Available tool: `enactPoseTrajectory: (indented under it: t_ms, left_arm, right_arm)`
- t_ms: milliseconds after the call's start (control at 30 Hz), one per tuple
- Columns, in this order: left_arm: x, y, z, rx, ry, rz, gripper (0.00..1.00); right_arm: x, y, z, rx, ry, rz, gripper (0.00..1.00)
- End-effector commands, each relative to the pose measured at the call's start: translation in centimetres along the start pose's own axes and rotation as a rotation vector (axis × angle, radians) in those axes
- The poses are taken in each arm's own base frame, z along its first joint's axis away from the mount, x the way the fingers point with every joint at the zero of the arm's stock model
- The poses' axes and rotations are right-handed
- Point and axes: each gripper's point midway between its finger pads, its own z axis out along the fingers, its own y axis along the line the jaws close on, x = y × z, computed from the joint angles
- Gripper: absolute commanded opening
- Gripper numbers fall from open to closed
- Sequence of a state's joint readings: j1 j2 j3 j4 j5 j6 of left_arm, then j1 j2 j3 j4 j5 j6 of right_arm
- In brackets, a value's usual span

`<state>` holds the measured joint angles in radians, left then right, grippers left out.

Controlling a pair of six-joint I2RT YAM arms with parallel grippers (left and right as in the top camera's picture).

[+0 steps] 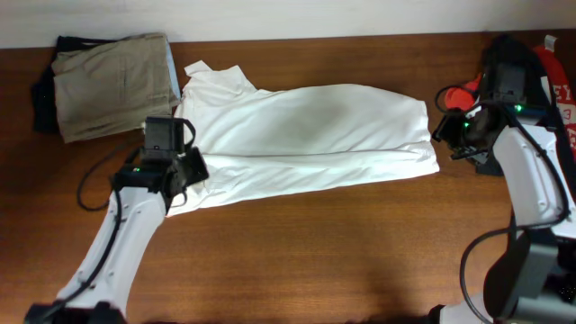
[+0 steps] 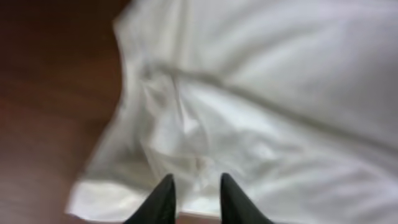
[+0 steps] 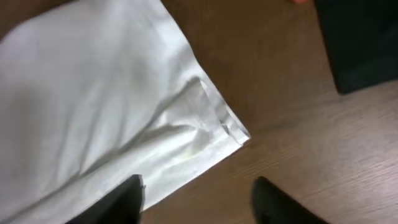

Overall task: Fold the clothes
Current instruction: 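Fold the bottom hem upward toward the collar with both grippers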

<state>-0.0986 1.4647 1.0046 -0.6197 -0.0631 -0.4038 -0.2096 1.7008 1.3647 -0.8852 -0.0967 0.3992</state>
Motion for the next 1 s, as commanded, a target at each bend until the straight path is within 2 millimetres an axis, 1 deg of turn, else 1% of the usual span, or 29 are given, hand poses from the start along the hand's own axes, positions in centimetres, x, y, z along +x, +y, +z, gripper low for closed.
enactPoseTrajectory:
  t_ms: [0, 67, 100, 133, 167, 233, 267, 300, 400, 433, 500, 600, 633, 667, 733, 767, 800, 867, 933, 967]
  left_arm:
    - [4.2, -1.1, 3.8, 0.062, 0.213, 0.011, 0.01]
    - [5.9, -0.8, 6.4, 0.044, 0.293, 0.008, 0.01]
    - [6.6, -0.3, 7.8, 0.017, 0.32, 0.009, 0.01]
    - [6.7, 0.2, 8.4, -0.008, 0.321, 0.01, 0.01]
    - [6.3, 1.0, 8.8, -0.048, 0.3, 0.009, 0.01]
    - [5.7, 2.0, 9.0, -0.081, 0.279, -0.006, 0.01]
    - [5.2, 3.0, 9.0, -0.112, 0.261, -0.017, 0.01]
    - [4.9, 3.4, 9.1, -0.122, 0.252, -0.026, 0.01]
    - [4.1, 4.8, 9.2, -0.131, 0.234, -0.071, 0.01]
    - [3.9, 5.1, 9.2, -0.132, 0.229, -0.078, 0.02]
    - [3.6, 5.0, 9.3, -0.129, 0.219, -0.079, 0.06]
    - [3.6, 5.0, 9.3, -0.129, 0.219, -0.079, 0.06]
    - [3.6, 5.0, 9.3, -0.129, 0.219, -0.079, 0.06]
    - [3.6, 5.0, 9.3, -0.129, 0.219, -0.079, 0.06]
    - [3.6, 5.0, 9.3, -0.129, 0.219, -0.079, 0.06]
    - [3.6, 5.1, 9.3, -0.132, 0.218, -0.079, 0.06]
    - [3.5, 5.4, 9.3, -0.148, 0.212, -0.076, 0.06]
    - [3.3, 5.8, 9.2, -0.176, 0.201, -0.072, 0.06]
    - [2.8, 6.3, 9.3, -0.201, 0.174, -0.07, 0.06]
    - [2.5, 6.2, 9.3, -0.196, 0.163, -0.071, 0.06]
  right_arm:
    - [2.6, -0.3, 4.0, -0.006, 0.148, 0.005, 0.56]
    - [4.0, -0.1, 7.0, -0.033, 0.24, 0.021, 0.55]
    - [4.1, -0.1, 8.4, -0.038, 0.258, 0.007, 0.5]
    - [4.0, -0.1, 8.9, -0.041, 0.256, -0.006, 0.49]
    - [3.7, 0.0, 9.3, -0.047, 0.241, -0.023, 0.49]
    - [2.8, 0.3, 9.5, -0.063, 0.206, -0.049, 0.49]
    - [2.6, 0.3, 9.7, -0.064, 0.195, -0.053, 0.49]
    - [2.5, 0.3, 9.8, -0.064, 0.194, -0.053, 0.48]
    - [2.8, 0.2, 10.5, -0.059, 0.207, -0.046, 0.38]
    - [2.8, 0.2, 10.5, -0.06, 0.208, -0.042, 0.34]
    - [3.4, 0.6, 10.3, -0.088, 0.236, -0.036, 0.34]
    - [4.9, 0.3, 9.9, -0.081, 0.304, -0.022, 0.36]
    - [5.2, 0.3, 9.8, -0.08, 0.317, -0.019, 0.35]
    - [5.3, 0.3, 9.8, -0.08, 0.319, -0.019, 0.3]
    - [4.4, 0.5, 9.8, -0.09, 0.288, -0.017, 0.04]
    - [3.6, 0.8, 9.9, -0.098, 0.259, -0.008, 0.04]
    - [2.1, 1.5, 9.9, -0.117, 0.208, 0.01, 0.04]
    - [0.0, 2.1, 10.1, -0.142, 0.121, -0.005, 0.04]
    - [-2.4, 0.6, 10.4, -0.037, 0.003, -0.018, 0.04]
    - [-3.1, 0.5, 10.4, -0.025, -0.025, -0.021, 0.04]
